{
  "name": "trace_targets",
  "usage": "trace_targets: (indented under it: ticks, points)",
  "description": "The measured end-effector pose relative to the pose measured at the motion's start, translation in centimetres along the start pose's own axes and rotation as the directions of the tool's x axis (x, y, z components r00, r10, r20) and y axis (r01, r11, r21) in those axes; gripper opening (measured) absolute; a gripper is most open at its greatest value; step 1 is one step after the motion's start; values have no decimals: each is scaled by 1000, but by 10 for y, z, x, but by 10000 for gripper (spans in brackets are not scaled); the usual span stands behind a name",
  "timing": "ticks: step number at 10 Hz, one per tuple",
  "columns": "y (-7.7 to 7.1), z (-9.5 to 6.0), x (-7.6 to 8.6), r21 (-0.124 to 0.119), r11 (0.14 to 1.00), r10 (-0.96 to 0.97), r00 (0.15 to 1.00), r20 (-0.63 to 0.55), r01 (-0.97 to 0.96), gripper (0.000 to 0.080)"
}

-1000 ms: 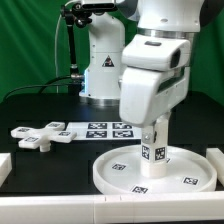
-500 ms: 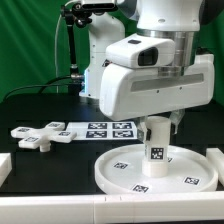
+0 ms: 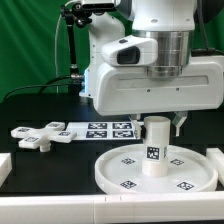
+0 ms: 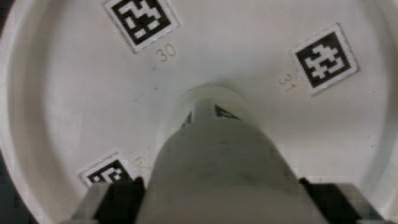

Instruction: Assemble round table

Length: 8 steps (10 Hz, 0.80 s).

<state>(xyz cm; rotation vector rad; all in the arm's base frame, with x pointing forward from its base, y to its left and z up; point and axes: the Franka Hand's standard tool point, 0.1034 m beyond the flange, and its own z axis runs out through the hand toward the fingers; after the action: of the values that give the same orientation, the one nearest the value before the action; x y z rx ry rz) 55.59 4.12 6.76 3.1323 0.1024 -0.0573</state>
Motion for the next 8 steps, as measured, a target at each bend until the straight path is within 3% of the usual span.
trace_targets:
  ticks: [2,7,8]
  points:
    - [1,0,0,24,975,220,976,5,-220,407]
    - [0,0,0,36,841,539,842,21,-540,407]
    - [-2,0,0,40,825,563,826,25,-564,581]
